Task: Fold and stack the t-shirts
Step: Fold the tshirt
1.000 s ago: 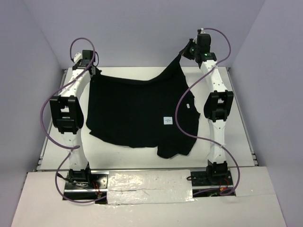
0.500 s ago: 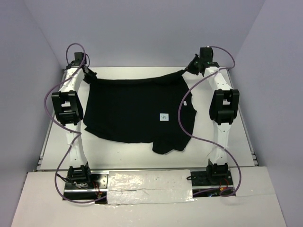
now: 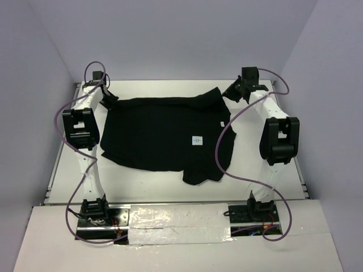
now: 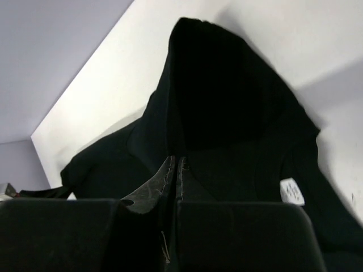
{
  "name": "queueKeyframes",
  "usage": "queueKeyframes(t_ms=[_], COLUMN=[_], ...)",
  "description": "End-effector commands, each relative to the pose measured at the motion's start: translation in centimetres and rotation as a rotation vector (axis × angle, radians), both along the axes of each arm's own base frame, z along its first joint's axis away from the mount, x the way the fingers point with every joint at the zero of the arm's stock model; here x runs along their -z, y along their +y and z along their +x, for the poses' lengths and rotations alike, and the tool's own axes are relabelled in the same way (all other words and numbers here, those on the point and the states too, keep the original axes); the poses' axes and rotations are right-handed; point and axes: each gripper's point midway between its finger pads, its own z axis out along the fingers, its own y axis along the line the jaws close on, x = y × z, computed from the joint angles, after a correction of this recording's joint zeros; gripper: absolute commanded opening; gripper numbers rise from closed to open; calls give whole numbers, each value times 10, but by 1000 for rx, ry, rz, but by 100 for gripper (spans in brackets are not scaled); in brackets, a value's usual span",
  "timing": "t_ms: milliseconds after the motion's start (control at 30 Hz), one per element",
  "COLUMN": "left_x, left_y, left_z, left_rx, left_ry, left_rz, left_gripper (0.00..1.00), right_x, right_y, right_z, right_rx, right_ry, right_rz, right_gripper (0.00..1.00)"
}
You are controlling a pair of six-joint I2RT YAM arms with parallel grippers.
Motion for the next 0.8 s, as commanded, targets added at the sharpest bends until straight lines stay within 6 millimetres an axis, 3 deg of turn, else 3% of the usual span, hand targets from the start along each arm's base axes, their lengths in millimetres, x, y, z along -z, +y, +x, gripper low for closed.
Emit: queueKeyframes(t_ms=[0,100,233,467,600,767], left_x=[-42,-47,-51,-60,-51,-47], left_y=[4,6,10,20,24,27], left_z=[3,2,0,-4,-12,-18], left_rx=[19,18,8,6,0,2], left_ry=[-82,-92,-95,-103,-70,-58], left_rz=[8,1,2,3,-2,1], left_gripper=[0,0,0,0,0,0], right_x=[-35,-33,-8,-23,-17,-27], right_y=[3,6,7,-2,2,2], right_z=[-12,-20,-33,-46,-57,-67], right_rx=[40,41,52,85,82,87], right_ry=[-68,-49,19,-1,30,20], right_rz=[48,65,57,35,50,62], right_gripper=[0,0,0,0,0,0])
